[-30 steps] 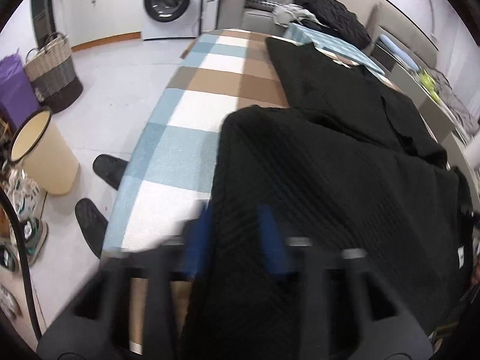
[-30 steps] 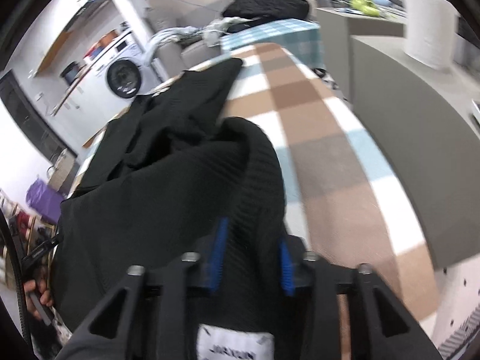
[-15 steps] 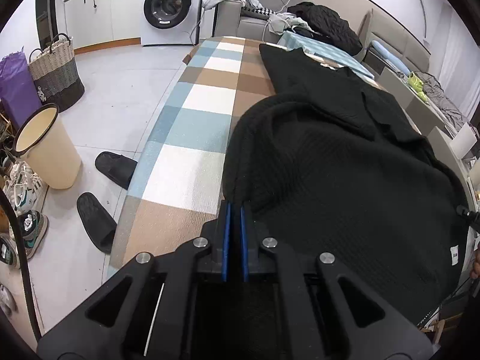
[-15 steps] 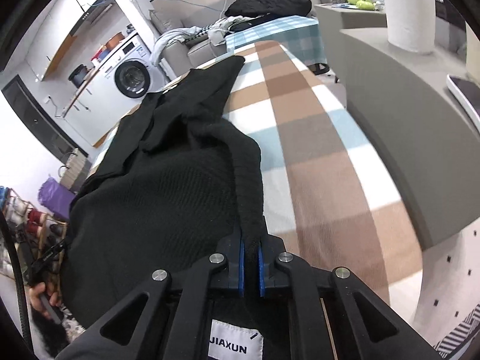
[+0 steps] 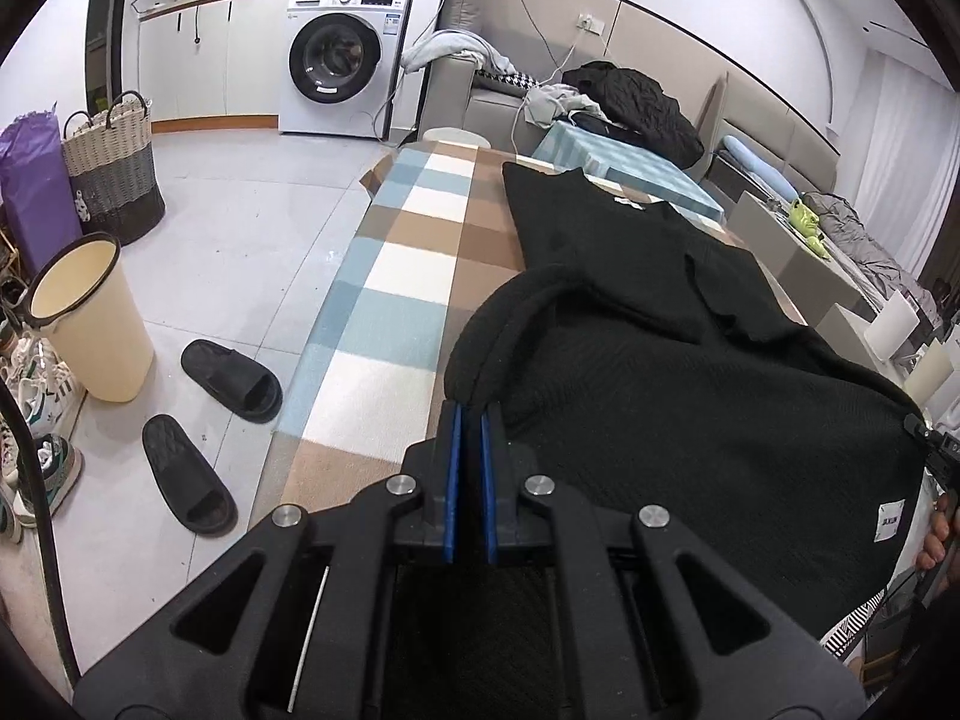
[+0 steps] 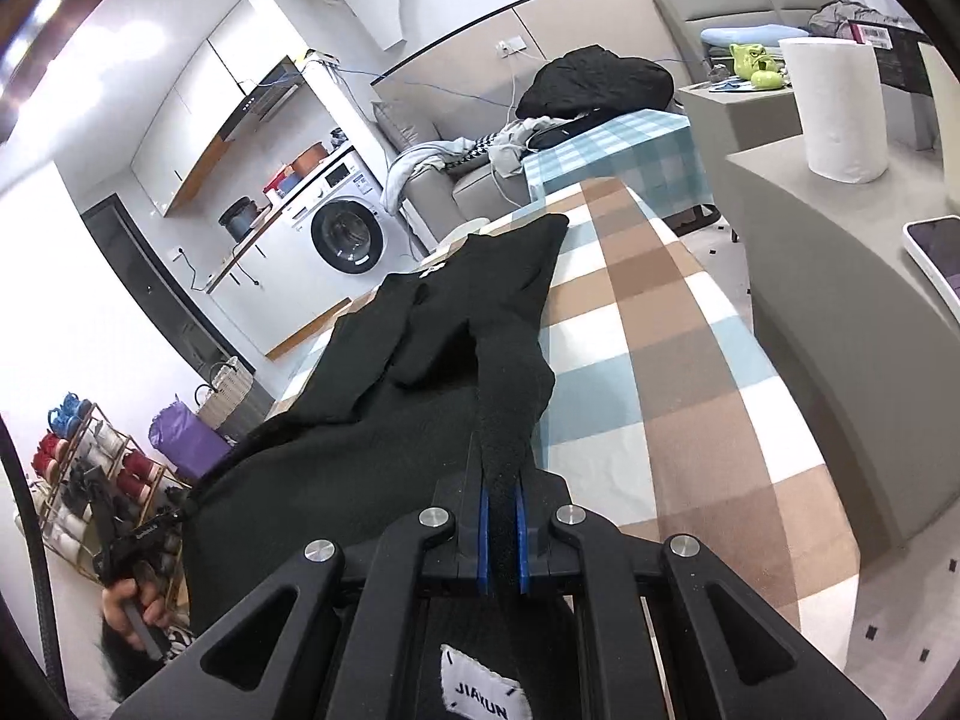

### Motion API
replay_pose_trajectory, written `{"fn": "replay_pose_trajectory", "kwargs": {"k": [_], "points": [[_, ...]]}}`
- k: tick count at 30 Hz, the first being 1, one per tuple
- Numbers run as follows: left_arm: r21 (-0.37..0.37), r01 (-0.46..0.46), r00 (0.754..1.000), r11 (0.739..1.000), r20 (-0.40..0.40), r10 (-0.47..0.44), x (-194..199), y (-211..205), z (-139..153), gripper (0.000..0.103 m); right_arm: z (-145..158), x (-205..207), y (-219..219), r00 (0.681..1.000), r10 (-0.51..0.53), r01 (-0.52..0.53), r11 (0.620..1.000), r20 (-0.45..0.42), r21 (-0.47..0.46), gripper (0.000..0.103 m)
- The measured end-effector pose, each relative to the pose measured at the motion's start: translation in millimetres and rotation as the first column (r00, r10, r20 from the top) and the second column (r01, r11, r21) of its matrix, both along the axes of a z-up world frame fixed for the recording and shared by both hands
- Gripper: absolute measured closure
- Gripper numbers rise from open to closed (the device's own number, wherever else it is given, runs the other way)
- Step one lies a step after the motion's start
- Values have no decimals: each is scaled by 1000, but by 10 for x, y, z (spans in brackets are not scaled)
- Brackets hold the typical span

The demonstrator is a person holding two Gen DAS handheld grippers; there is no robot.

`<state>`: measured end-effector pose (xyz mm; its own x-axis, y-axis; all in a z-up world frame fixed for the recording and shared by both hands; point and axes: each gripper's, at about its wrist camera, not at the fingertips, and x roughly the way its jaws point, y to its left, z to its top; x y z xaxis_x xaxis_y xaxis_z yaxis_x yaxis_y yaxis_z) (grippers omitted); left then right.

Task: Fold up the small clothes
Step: 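Grasp the sweater hem with the left gripper while the right gripper grasps the labelled hem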

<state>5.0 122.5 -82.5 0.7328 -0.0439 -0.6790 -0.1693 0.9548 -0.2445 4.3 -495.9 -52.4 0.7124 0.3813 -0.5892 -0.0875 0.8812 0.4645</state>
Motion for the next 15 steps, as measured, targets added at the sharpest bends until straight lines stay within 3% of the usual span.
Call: {"fn": "replay_pose_trajectory", "kwargs": {"k": [8, 11, 13, 15], "points": [[-41, -12, 997, 999, -73, 9, 48, 42, -288, 99, -326, 97, -45, 992, -20, 15, 999, -127, -33, 97], [-38, -22, 995, 999, -99, 18, 78, 28, -378, 97, -420, 106, -53, 984, -12, 6, 999, -177, -31, 91], [-26, -21, 992, 999, -122, 17, 116, 3, -435, 85, -458, 96, -45, 982, -14, 5, 999, -189, -47, 82], [-13, -21, 990, 1000, -143, 19, 152, -13, -489, 71, -499, 93, -37, 979, -17, 6, 999, -204, -51, 57]]}}
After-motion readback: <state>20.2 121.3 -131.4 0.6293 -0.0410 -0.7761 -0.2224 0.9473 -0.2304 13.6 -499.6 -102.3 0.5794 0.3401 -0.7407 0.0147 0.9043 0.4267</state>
